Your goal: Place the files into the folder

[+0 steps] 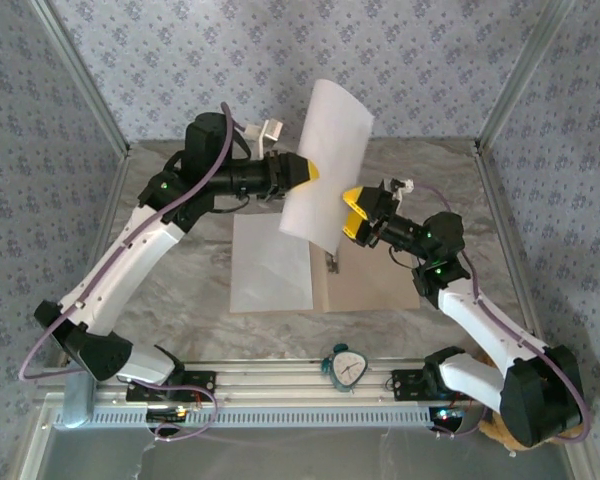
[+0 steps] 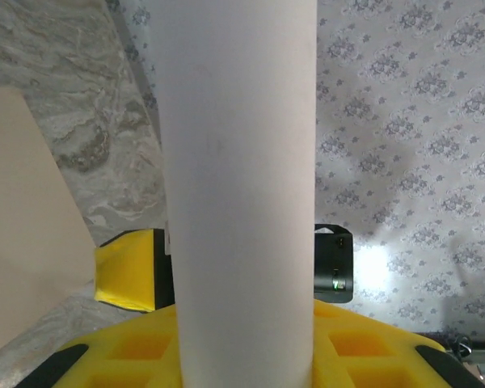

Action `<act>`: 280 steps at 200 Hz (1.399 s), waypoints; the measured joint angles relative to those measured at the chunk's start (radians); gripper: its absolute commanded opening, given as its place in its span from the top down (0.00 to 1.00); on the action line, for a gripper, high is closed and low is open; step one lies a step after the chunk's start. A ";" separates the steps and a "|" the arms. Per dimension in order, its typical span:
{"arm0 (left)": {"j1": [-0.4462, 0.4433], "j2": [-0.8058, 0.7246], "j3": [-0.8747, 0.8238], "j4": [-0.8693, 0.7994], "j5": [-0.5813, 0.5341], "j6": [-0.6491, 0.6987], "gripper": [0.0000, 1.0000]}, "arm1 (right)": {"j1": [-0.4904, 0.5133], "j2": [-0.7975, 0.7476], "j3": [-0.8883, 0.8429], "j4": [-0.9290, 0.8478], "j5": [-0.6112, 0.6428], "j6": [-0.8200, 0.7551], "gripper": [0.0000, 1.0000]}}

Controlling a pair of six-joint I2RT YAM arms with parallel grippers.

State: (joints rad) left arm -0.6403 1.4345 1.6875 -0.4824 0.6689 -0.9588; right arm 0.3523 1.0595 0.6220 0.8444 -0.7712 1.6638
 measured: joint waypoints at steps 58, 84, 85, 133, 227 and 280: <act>0.012 0.002 -0.012 -0.078 0.035 0.046 0.67 | -0.008 0.003 0.025 0.104 -0.023 0.043 0.21; 0.018 0.002 -0.035 -0.108 0.046 0.063 0.67 | -0.011 0.003 0.027 0.110 -0.033 0.050 0.27; 0.018 0.002 -0.036 -0.109 0.046 0.064 0.67 | -0.011 0.003 0.027 0.110 -0.033 0.050 0.27; 0.019 0.002 -0.064 -0.128 0.053 0.077 0.67 | -0.013 0.003 0.027 0.113 -0.045 0.050 0.36; 0.040 -0.003 -0.080 -0.137 0.068 0.084 0.67 | -0.013 0.001 0.027 0.113 -0.062 0.048 0.47; 0.050 -0.007 -0.086 -0.144 0.084 0.087 0.67 | -0.013 0.001 0.027 0.104 -0.076 0.042 0.53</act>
State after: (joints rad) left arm -0.5907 1.4277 1.6012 -0.6262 0.7525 -0.8722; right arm 0.3397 1.0603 0.6495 0.9482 -0.8474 1.7054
